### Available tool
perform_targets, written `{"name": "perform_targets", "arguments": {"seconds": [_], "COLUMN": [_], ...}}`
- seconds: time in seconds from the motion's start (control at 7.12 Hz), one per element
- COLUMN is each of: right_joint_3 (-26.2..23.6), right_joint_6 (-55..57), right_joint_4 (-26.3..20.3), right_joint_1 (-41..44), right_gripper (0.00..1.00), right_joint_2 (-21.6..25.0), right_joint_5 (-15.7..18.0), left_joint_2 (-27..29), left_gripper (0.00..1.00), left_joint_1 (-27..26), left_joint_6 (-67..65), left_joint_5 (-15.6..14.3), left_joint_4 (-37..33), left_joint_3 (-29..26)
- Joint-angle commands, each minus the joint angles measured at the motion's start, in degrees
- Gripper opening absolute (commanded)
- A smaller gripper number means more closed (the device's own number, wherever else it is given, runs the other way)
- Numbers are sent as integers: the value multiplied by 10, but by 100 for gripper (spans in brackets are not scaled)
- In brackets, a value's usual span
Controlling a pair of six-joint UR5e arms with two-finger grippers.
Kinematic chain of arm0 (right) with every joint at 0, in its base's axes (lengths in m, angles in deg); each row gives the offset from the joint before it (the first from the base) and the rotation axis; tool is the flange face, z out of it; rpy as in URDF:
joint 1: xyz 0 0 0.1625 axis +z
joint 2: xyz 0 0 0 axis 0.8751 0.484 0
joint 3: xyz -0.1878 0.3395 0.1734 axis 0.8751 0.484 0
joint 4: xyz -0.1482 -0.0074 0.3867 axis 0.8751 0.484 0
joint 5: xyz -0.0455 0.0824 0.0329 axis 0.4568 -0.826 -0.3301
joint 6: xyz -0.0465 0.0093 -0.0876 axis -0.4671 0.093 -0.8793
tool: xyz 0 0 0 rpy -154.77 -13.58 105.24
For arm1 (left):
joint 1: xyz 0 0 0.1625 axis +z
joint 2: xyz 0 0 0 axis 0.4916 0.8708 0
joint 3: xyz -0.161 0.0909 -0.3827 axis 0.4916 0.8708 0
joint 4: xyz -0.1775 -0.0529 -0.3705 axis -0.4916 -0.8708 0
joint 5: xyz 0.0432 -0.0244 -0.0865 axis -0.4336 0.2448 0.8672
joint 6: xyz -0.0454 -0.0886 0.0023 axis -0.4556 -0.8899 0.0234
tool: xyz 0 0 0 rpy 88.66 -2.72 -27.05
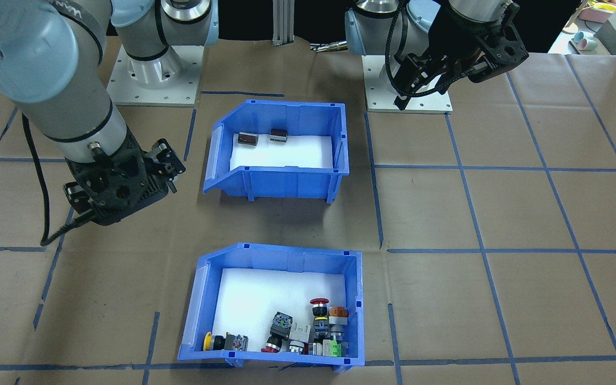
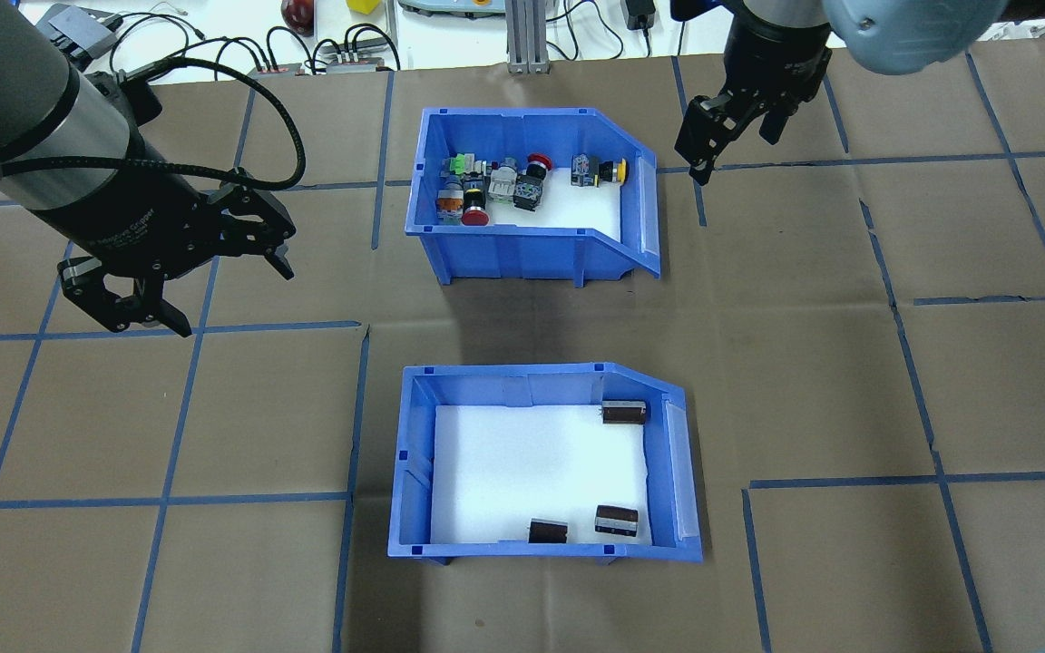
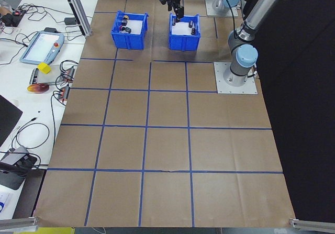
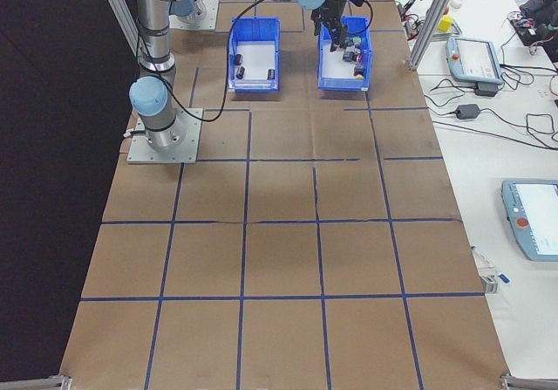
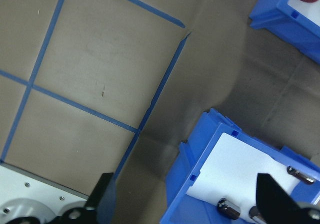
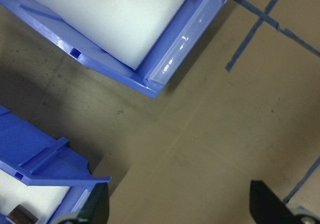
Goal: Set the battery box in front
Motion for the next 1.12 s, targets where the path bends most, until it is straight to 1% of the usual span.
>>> {"name": "perform_targets", "arguments": {"seconds": [0.0, 0.14, 0.28, 0.42, 0.56, 0.7, 0.84, 0.98], "right_joint_3": [62, 92, 120, 132, 131, 131, 131, 130], "right_joint_6": [-134, -159, -188, -243, -260, -267, -268, -266], "right_joint_4": [1, 1, 1, 2, 5, 37, 63, 77], "right_joint_1": [55, 79, 96, 111, 125, 147, 159, 170], "right_gripper": [100, 100, 100, 100, 100, 100, 100, 100], "right_joint_2": [-74, -92, -111, -128, -136, -148, -170, -190], "right_joint_5": [0, 4, 4, 0, -3, -3, -2, -2], "left_joint_2": [-35, -59, -73, -86, -85, -81, -78, -78], "left_gripper": [99, 99, 99, 99, 99, 99, 99, 99], "left_joint_1": [-57, -88, -108, -134, -165, -192, -210, -231], "left_joint_6": [-242, -351, -429, -504, -579, -621, -658, -707], "left_joint_5": [0, 1, 2, 2, 2, 2, 3, 48], "left_joint_4": [11, 61, 117, 123, 124, 124, 129, 152], "left_joint_3": [66, 123, 172, 197, 209, 221, 231, 259]}}
